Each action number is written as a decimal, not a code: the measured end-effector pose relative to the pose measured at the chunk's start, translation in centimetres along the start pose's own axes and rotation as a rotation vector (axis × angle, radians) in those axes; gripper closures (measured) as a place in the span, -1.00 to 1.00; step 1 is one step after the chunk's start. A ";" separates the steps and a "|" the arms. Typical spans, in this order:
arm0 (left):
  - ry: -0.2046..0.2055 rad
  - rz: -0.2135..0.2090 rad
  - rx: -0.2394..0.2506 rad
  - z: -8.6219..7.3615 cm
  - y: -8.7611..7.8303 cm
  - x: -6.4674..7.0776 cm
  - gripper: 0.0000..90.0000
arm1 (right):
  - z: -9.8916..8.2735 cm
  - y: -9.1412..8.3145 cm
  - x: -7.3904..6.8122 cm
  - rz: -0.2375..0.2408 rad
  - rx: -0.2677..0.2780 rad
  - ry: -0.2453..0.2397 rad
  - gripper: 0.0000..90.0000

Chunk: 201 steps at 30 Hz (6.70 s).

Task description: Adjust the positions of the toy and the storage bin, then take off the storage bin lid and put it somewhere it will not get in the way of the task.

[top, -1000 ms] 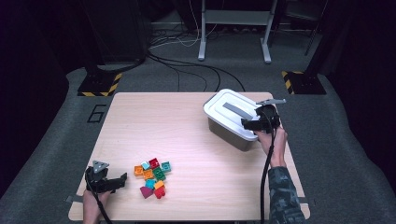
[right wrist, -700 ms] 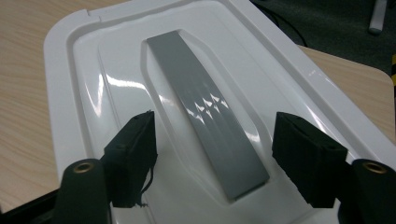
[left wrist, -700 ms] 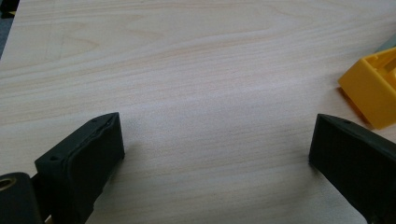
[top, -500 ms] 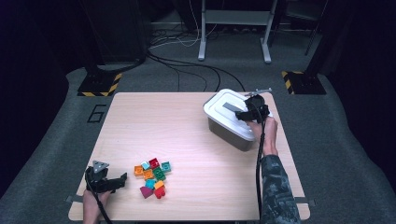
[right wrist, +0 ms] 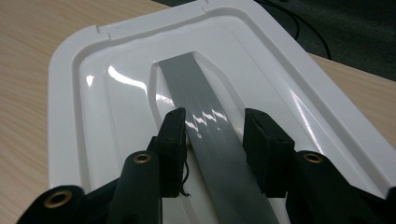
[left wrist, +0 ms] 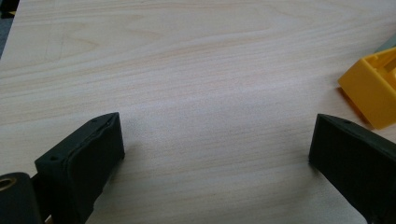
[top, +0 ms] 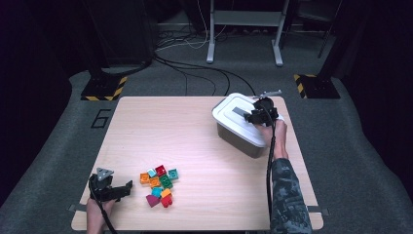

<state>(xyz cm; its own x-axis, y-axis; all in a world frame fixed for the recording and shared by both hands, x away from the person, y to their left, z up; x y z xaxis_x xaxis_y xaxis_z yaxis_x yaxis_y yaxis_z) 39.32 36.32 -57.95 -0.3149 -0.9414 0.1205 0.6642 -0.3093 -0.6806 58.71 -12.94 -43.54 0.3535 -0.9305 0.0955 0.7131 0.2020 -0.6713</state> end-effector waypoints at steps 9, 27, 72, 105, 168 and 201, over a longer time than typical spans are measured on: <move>-0.005 0.000 0.004 0.0 0.0 0.0 -0.94 | -0.4 -0.5 -0.5 0.048 0.013 0.021 0.43; -0.006 0.000 0.003 0.0 0.0 0.0 -0.94 | -1.2 -1.5 -2.4 0.071 0.041 -0.048 0.49; -0.007 0.000 0.003 0.0 0.0 0.1 -0.94 | -2.3 -3.7 -10.8 0.230 0.059 -0.168 0.48; -0.006 0.000 0.004 0.0 0.0 0.0 -0.94 | -3.0 -4.8 -13.9 0.226 0.059 -0.177 0.48; -0.005 0.002 0.008 0.0 0.0 0.1 -0.93 | 0.2 -9.0 -11.1 0.105 0.106 -0.196 0.48; -0.003 0.002 0.009 0.0 0.0 0.0 -0.93 | -1.1 -9.2 -3.6 -0.059 0.065 -0.046 0.48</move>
<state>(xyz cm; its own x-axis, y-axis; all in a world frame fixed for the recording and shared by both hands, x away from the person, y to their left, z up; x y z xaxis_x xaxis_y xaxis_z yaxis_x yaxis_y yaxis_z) 39.36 36.26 -57.94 -0.3114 -0.9425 0.1217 0.6707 -0.3087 -0.6744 50.22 -11.77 -38.58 0.3365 -0.9266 0.1679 0.7705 0.1684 -0.6148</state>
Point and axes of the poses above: each handheld gripper's, and its own axes: y roughly forward along the jaws, z roughly out of its top, x roughly to its right, the point moved 7 cm from there along y, roughly forward along the jaws, and after that the axes turned 10 degrees about -z, right-handed, at the moved point
